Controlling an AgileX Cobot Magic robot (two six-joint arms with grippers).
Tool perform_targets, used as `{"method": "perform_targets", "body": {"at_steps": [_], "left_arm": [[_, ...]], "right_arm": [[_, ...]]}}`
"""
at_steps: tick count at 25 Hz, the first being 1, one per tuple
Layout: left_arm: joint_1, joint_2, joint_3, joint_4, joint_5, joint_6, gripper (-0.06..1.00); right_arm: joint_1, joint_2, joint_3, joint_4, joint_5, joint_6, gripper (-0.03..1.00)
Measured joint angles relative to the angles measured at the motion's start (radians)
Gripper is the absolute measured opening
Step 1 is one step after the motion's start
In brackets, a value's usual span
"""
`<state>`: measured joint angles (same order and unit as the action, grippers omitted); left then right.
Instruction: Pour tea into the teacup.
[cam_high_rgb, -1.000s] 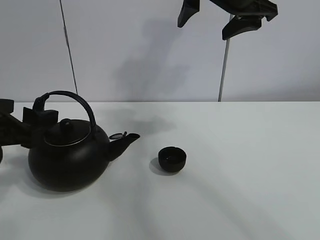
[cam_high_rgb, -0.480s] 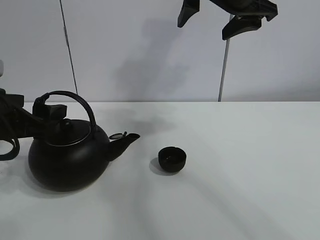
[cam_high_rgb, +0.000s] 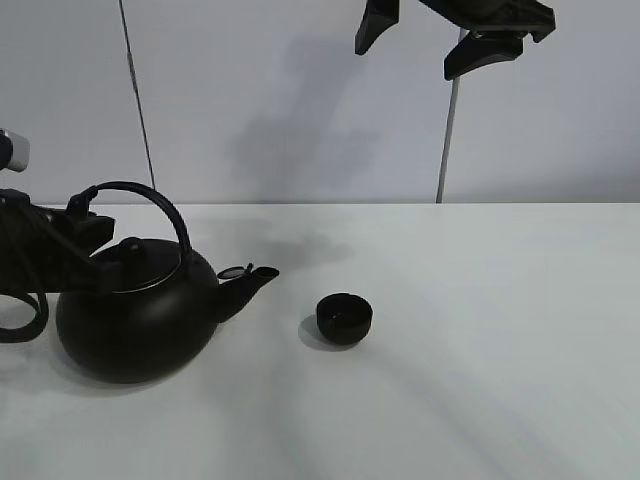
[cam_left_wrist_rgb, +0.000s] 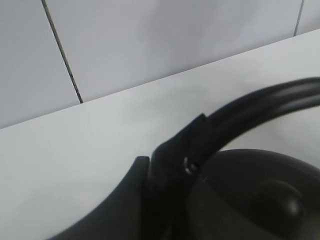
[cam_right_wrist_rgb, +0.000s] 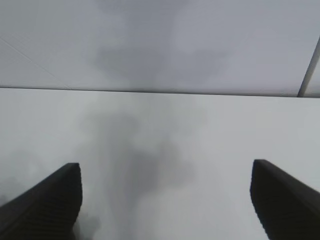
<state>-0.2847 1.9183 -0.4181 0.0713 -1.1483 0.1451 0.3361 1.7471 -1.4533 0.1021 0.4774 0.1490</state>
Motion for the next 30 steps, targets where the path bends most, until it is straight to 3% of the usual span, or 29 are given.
{"method": "perform_targets", "body": {"at_steps": [2,16,21,30], "left_arm": [[0.000,0.000,-0.002,0.011,0.001,0.009,0.10],[0.001,-0.044,-0.102,0.041,0.102,0.015,0.09],[-0.033,-0.045,-0.156,0.045,0.116,0.015,0.09],[-0.111,-0.045,-0.306,0.056,0.316,0.038,0.09]], "right_arm": [[0.000,0.000,0.000,0.000,0.000,0.000,0.63],[0.000,0.000,0.000,0.000,-0.003,0.000,0.63],[0.000,0.000,0.000,0.000,-0.003,0.000,0.63],[0.000,0.000,0.000,0.000,-0.004,0.000,0.63]]}}
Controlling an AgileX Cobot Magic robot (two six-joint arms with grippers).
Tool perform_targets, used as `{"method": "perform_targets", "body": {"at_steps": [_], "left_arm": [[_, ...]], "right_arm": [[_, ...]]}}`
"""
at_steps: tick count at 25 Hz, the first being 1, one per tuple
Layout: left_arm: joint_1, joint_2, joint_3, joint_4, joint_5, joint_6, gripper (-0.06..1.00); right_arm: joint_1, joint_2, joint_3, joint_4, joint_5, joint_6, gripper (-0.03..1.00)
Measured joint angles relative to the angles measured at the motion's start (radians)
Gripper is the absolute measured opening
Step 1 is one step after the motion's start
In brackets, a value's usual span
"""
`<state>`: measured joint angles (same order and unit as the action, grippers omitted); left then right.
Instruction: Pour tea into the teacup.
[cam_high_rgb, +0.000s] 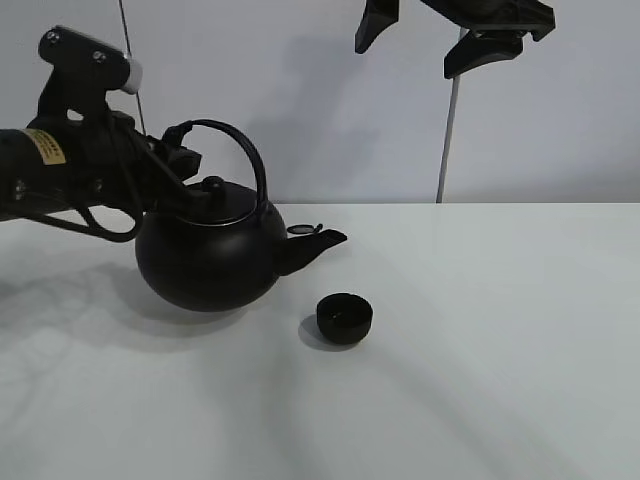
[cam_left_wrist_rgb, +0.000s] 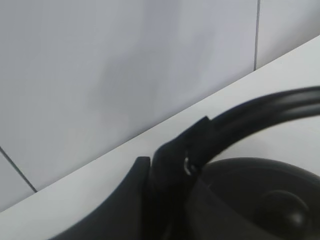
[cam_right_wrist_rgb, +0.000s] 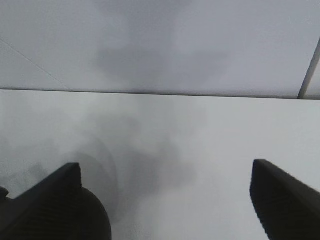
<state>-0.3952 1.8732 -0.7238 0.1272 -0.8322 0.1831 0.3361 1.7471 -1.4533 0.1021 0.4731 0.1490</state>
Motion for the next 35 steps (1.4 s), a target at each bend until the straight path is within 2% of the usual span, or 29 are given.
{"method": "perform_targets", "body": {"at_steps": [6,12,25,35], "left_arm": [[-0.018,0.004,-0.053,0.000,0.076,0.031,0.09],[-0.018,0.004,-0.053,-0.001,0.087,0.074,0.09],[-0.025,0.042,-0.085,-0.014,0.102,0.086,0.09],[-0.029,0.043,-0.085,-0.020,0.116,0.136,0.09]], "right_arm": [[0.000,0.000,0.000,0.000,-0.001,0.000,0.63],[0.000,0.000,0.000,0.000,-0.002,0.000,0.63],[0.000,0.000,0.000,0.000,-0.003,0.000,0.63],[0.000,0.000,0.000,0.000,-0.005,0.000,0.63]]}}
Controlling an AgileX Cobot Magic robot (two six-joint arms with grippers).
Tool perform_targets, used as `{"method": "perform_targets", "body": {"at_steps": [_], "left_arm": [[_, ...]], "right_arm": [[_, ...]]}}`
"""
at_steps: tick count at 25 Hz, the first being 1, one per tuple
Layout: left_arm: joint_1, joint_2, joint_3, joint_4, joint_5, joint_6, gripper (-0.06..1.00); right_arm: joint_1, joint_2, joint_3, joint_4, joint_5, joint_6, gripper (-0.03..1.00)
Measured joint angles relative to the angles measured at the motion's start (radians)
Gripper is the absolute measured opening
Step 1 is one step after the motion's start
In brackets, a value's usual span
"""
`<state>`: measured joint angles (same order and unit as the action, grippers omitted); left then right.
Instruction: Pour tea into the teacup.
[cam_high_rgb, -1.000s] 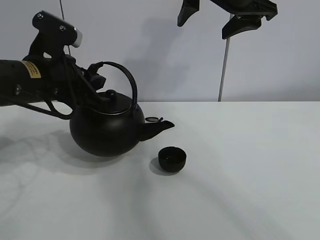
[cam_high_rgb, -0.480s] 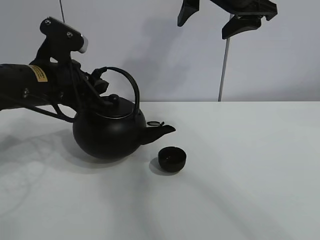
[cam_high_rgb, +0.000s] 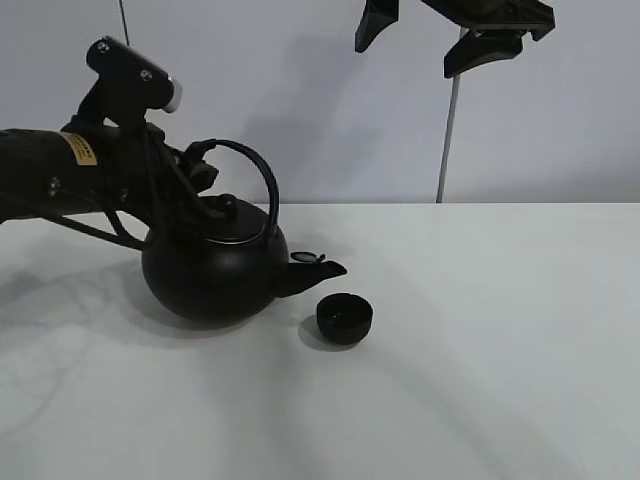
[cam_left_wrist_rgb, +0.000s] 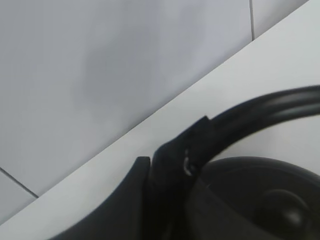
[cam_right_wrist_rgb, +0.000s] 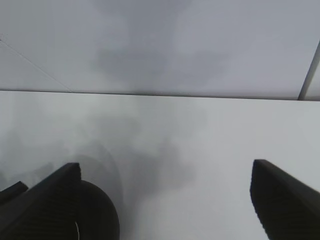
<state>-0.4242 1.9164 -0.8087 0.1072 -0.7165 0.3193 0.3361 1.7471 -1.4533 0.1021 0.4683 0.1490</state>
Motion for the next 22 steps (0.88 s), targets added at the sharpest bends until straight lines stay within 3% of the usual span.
{"method": "perform_targets", "body": {"at_steps": [22], "left_arm": [[-0.020,0.001,-0.043,-0.010,0.041,0.069,0.09]], "right_arm": [[0.000,0.000,0.000,0.000,-0.002,0.000,0.63]]}}
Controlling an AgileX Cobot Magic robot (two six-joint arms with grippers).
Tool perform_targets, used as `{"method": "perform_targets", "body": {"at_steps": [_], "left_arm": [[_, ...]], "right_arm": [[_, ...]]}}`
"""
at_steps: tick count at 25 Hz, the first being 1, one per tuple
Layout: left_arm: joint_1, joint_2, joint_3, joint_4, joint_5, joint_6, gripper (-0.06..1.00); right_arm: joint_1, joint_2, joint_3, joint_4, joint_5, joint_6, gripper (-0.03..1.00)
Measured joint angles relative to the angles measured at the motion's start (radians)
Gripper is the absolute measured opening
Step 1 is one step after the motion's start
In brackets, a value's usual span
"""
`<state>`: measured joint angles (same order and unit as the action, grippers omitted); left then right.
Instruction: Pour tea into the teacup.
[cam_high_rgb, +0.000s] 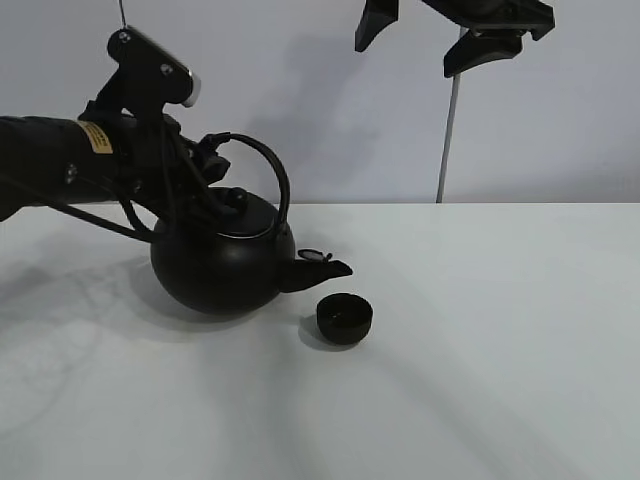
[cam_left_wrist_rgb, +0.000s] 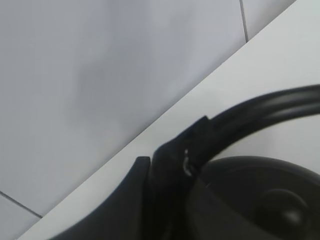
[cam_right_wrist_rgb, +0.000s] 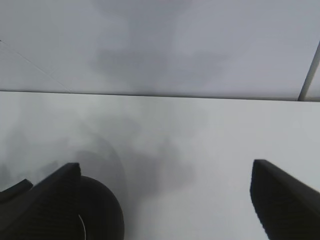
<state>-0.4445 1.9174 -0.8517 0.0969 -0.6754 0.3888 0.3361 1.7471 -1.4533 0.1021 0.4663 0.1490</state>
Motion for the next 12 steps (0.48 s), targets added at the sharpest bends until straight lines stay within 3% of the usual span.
{"method": "perform_targets", "body": {"at_steps": [12], "left_arm": [[-0.007,0.000,0.000,0.001,0.018,0.045,0.09]], "right_arm": [[0.000,0.000,0.000,0.000,-0.003,0.000,0.63]]}}
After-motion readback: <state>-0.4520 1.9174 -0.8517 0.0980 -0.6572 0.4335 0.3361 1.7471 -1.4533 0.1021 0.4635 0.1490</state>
